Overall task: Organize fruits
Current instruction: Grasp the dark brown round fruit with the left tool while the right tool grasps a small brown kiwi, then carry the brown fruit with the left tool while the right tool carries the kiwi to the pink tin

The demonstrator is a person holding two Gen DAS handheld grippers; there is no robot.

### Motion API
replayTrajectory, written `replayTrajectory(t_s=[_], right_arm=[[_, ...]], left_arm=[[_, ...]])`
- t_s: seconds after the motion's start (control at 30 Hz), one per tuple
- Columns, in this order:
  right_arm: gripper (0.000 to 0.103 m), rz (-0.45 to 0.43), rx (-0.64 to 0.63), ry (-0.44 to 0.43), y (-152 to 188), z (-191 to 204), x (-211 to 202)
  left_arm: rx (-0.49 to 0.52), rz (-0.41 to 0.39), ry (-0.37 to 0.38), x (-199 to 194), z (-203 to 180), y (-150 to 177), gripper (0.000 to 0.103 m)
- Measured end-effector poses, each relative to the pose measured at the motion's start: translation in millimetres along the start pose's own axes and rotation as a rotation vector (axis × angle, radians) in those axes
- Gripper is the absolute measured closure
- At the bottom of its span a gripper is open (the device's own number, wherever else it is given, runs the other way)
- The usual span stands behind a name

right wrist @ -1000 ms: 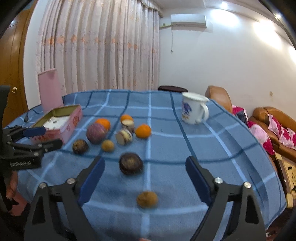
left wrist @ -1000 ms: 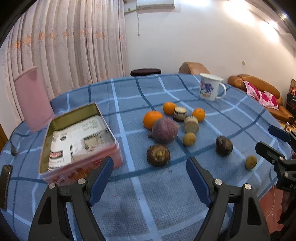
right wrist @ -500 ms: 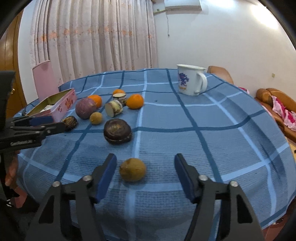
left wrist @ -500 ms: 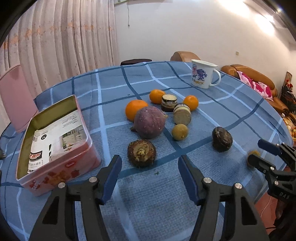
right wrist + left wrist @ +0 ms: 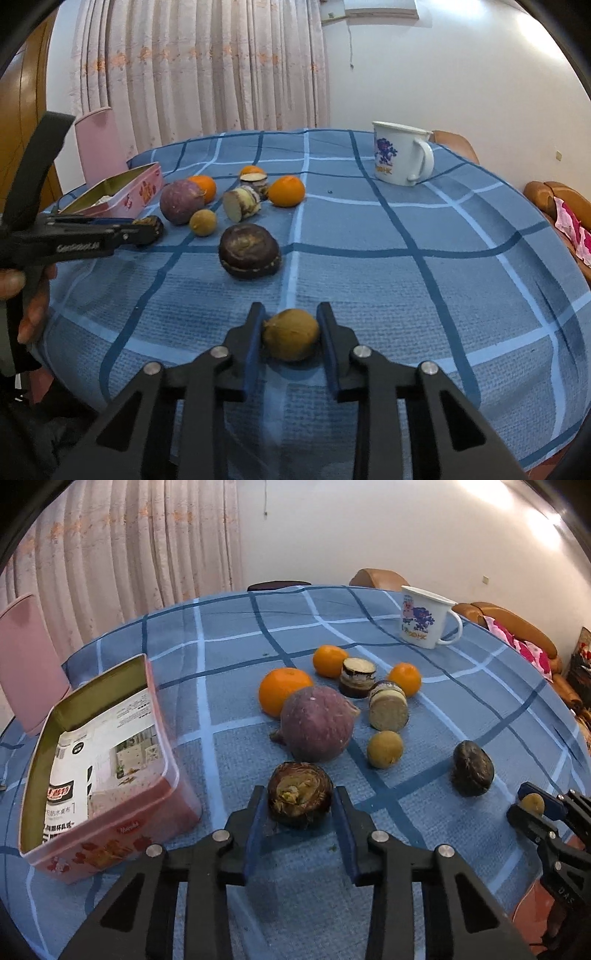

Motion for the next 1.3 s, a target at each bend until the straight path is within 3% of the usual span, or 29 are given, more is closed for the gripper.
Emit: replayTrajectory(t_s=[0.13, 0.3, 0.57, 0.9, 1.3], right_arm=[[0.071, -0.011, -0.016, -0.009, -6.6, 5.0, -3.5], [0.071, -0.039, -0.049, -0.071, -29.6, 25.1, -8.5], [0.071, -0.071, -0.169, -0.215, -94.8, 95.4, 7.8], [0.071, -0.007, -0.282, -0.349, -139.8, 189.1, 56.3], [0.071, 0.037, -0.320, -0.350, -153.1, 235.3, 102.6]], left_arm=[[0.000, -0.007, 0.019, -1.4, -0.1, -0.2, 0.066], [-0.013, -0.070, 0.036, -25.3, 7.8, -6.8, 0.067], [-0.089, -0.160, -0.073, -58.6, 70.0, -23.2, 0.067], [-0.199, -0.136, -0.169, -50.4, 152.2, -20.9, 0.067], [-0.229, -0.121, -0.191, -38.8, 183.7, -19.3, 0.066]])
Point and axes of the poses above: each gripper's, at about its wrist camera, not at the fingertips, and x roughly the way its jaws point, z to its left, y to its underside, the point moved 9 cm from there along x, roughly the way its jaws point, and after that the axes turned 3 degrees about z, right-handed, at the moved point
